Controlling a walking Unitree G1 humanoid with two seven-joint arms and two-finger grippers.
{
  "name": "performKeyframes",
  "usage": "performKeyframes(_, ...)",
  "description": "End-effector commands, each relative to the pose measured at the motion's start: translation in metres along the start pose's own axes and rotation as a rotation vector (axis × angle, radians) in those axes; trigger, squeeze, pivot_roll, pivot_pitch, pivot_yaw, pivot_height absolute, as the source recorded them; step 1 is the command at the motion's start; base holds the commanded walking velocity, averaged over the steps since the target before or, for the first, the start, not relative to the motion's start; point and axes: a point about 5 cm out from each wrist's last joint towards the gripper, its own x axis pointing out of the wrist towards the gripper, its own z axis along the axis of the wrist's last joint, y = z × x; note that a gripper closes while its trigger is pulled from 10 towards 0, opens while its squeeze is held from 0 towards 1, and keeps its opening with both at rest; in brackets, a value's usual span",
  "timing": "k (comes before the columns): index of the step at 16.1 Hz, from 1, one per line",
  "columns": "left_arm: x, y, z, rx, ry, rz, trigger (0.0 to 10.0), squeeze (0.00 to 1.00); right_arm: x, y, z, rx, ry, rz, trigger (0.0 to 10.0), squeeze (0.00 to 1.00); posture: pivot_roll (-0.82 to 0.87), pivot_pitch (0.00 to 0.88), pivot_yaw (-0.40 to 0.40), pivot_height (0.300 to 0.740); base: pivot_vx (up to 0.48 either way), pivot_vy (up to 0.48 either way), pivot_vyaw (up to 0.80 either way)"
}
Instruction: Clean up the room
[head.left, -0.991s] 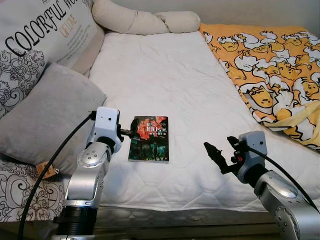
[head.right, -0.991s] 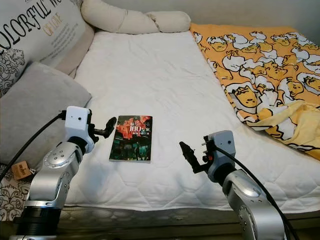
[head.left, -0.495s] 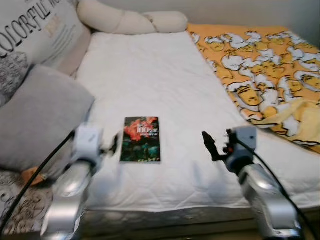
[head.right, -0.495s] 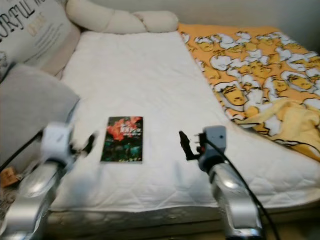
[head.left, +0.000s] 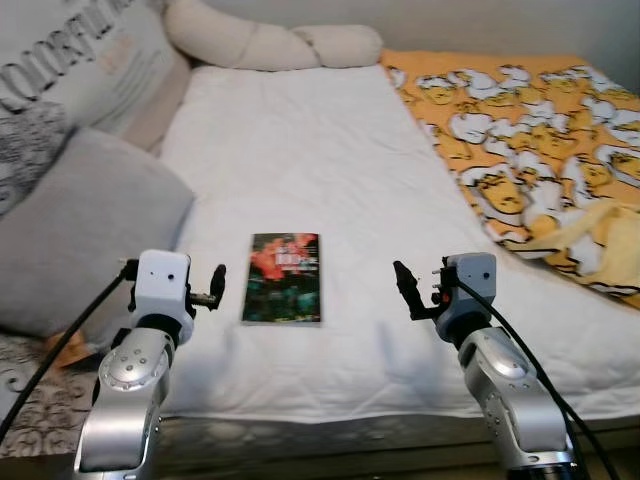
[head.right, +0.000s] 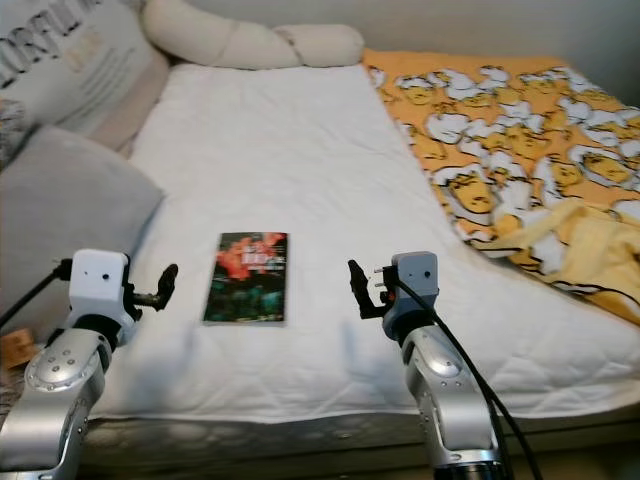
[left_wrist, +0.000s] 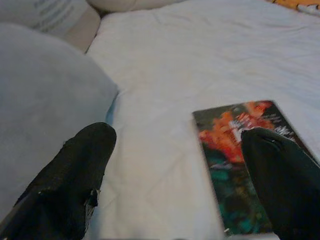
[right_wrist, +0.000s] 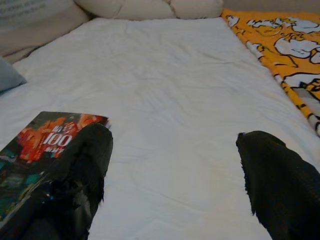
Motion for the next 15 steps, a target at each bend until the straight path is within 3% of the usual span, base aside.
performKeyframes(1,0.001,-0.003,0.004,0.008,-0.010,-0.012,10.0,0.00,0.001,-0.005,0.002,-0.016,-0.007,-0.018,10.0,0.00,-0.04,0.000,-0.027,0.740,0.000,-0.412,0.00)
performKeyframes(8,0.006,-0.001,0.002,0.001,0.004,0.013,10.0,0.00,0.006,-0.003,0.002,-0.002,-0.013,-0.015,10.0,0.01,-0.03,0.000,-0.041,0.740,0.000,-0.421,0.00)
performKeyframes(9,0.006,-0.001,0.002,0.000,0.005,0.014,10.0,0.00,0.007,-0.003,0.003,-0.005,-0.015,-0.013,10.0,0.62,-0.03,0.000,-0.042,0.740,0.000,-0.420,0.00)
performKeyframes(10,0.006,-0.001,0.001,0.001,0.006,0.013,10.0,0.00,0.007,-0.004,0.003,-0.004,-0.017,-0.012,10.0,0.75,-0.03,0.000,-0.043,0.740,0.000,-0.420,0.00)
performKeyframes(11,0.006,-0.001,0.001,0.001,0.005,0.012,10.0,0.00,0.007,-0.005,0.003,0.002,-0.017,-0.013,10.0,0.95,-0.03,0.000,-0.043,0.740,0.000,-0.420,0.41)
performKeyframes(13,0.006,-0.002,0.002,0.008,0.002,0.012,10.0,0.00,0.007,-0.009,0.000,0.004,-0.007,-0.041,10.0,1.00,-0.03,0.000,-0.044,0.740,0.000,-0.422,0.23)
performKeyframes(14,0.007,-0.002,0.002,0.012,0.000,0.012,10.0,0.00,0.008,-0.013,-0.002,0.024,0.000,-0.083,10.0,0.98,-0.03,0.000,-0.042,0.740,0.000,-0.420,0.00)
performKeyframes(15,0.007,-0.001,0.002,0.013,0.000,0.012,10.0,0.00,0.008,-0.015,-0.003,0.028,0.003,-0.104,10.0,0.89,-0.03,0.000,-0.039,0.740,0.000,-0.420,0.00)
